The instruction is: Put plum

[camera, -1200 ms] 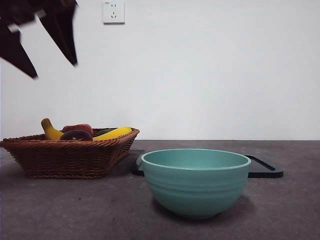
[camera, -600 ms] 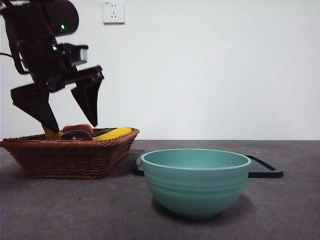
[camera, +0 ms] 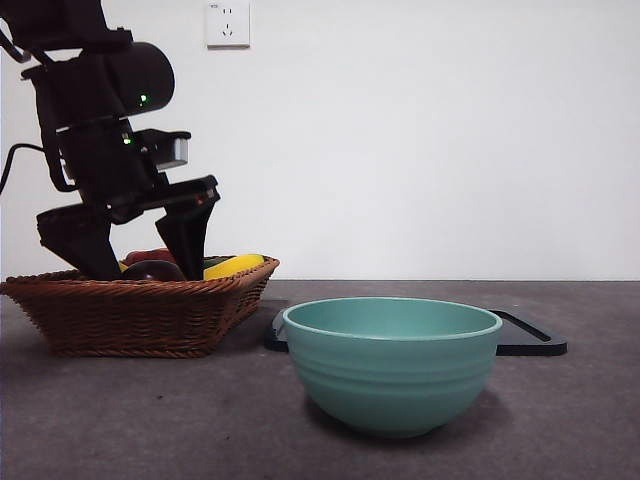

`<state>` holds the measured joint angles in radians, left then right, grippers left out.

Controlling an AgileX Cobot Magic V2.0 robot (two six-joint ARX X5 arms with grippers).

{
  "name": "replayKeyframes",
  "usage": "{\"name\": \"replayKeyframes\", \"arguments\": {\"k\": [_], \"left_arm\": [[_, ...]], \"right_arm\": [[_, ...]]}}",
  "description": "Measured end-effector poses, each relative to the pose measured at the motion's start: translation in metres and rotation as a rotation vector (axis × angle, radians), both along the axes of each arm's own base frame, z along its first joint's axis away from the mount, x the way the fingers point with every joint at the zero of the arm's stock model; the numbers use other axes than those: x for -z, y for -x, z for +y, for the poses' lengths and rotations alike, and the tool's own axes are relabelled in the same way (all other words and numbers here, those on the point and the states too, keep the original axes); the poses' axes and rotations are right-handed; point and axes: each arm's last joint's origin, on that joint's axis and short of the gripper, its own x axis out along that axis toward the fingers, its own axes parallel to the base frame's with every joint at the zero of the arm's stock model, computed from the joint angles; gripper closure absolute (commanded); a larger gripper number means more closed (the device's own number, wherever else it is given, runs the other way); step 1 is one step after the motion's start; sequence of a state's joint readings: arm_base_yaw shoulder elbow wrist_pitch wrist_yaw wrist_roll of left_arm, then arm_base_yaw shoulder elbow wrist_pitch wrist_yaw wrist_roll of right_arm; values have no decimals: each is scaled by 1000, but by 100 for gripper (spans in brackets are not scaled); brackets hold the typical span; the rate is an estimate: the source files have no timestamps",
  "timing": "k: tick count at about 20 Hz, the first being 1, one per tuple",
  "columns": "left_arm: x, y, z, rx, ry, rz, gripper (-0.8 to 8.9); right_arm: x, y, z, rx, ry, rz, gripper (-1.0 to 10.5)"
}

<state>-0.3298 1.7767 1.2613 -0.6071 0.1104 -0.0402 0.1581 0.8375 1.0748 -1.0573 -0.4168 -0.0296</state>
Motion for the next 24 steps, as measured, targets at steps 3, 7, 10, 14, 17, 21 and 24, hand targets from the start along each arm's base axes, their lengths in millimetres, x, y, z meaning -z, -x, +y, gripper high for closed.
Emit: {"name": "replayKeyframes", "arguments": {"k": [3,7,10,14,17,21,24], "left_arm": [[2,-1,0,0,-2,6,432],[2,-1,0,-1,-3,8,539],[2,-1,0,0,-3,8,573],[-2,-1,0,0,-7,19,572],[-20,2,-2,6,9,-27,570],[-78,33,-7,70,94,-162,569],[-110,68,-15,173,176,-180,569]], "right_arm": [[0,0,0,0,0,0,565],[0,0,0,0,0,0,565],[0,0,0,0,0,0,565],[0,0,0,0,0,0,565],[0,0,0,0,0,0,565],[0,0,0,0,0,0,565],[0,0,0,0,0,0,565]]}}
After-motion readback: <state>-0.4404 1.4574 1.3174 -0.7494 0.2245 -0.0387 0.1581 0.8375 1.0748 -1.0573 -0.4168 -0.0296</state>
